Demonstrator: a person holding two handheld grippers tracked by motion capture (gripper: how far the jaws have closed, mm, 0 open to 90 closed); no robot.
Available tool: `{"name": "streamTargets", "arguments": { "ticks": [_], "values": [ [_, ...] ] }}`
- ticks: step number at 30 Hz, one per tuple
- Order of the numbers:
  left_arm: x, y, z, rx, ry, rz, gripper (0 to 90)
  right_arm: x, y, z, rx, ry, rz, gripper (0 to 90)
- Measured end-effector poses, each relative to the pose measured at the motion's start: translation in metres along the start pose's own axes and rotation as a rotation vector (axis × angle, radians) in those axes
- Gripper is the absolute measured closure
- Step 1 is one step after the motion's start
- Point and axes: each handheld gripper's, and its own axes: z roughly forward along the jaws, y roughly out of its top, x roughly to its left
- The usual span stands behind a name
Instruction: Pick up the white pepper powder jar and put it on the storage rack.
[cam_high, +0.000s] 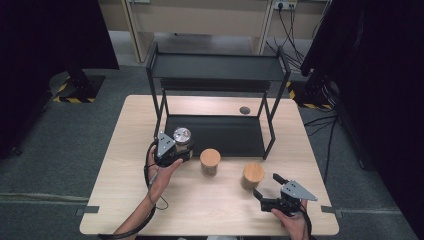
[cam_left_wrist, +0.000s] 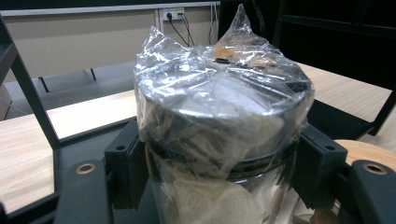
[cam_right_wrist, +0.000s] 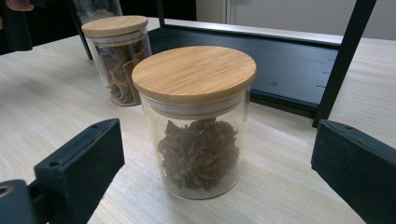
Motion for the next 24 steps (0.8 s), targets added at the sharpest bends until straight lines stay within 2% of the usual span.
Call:
{"name": "streamTargets", "arguments": {
  "ticks": [24],
  "values": [
    [-0.001, 0.004, 0.023, -0.007, 0.013, -0.016, 31.1, 0.0, 0.0, 0.0, -0.001, 0.002, 0.003, 2.8]
  ]
}}
